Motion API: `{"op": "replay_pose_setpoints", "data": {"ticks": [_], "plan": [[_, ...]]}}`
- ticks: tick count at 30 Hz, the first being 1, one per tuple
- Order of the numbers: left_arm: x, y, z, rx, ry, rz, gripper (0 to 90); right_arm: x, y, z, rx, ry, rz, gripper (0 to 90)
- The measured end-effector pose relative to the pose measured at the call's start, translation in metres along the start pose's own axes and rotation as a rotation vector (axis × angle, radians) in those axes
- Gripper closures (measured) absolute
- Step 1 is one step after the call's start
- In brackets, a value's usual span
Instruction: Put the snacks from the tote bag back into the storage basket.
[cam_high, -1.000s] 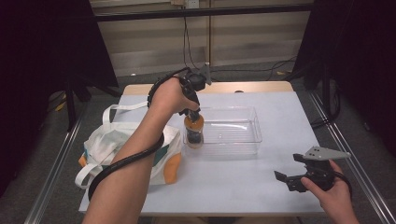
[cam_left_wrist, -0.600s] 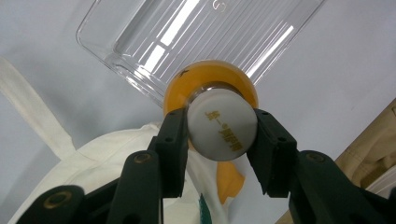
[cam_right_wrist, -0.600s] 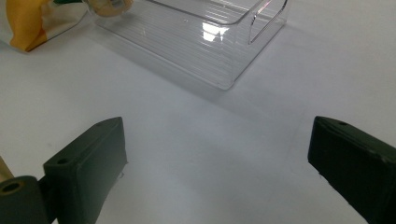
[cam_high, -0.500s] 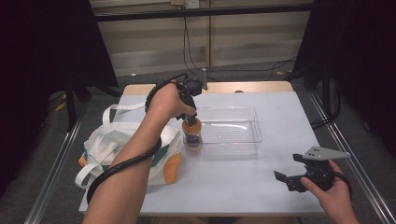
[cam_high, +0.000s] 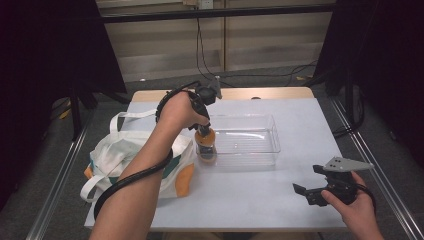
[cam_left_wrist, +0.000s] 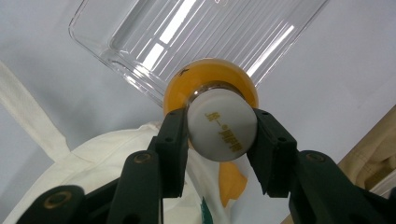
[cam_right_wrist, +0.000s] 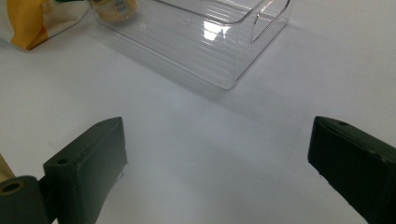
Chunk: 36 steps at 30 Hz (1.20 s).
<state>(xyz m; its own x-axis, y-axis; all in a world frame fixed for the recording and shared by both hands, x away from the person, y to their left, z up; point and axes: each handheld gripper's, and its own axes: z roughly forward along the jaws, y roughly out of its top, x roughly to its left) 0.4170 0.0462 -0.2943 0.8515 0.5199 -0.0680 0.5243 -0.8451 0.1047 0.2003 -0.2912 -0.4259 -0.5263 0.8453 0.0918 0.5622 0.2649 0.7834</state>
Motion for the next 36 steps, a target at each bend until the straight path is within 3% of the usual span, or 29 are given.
{"op": "replay_pose_setpoints", "data": {"ticks": [16,27,36], "plan": [[-0.0007,0.0016,0.0049,0.002,0.008,-0.001,59.2,0.0000,0.0000,0.0001,0.000,-0.001,-0.001,4.2],[0.0004,-0.0009,0.0074,-0.043,0.019,-0.011,59.1,0.0010,0.0012,0.0018,0.004,0.004,-0.002,4.2],[0.0011,-0.0013,0.0079,-0.052,0.016,-0.013,58.8,0.0015,0.0023,0.0042,0.005,0.007,-0.005,4.2]]}}
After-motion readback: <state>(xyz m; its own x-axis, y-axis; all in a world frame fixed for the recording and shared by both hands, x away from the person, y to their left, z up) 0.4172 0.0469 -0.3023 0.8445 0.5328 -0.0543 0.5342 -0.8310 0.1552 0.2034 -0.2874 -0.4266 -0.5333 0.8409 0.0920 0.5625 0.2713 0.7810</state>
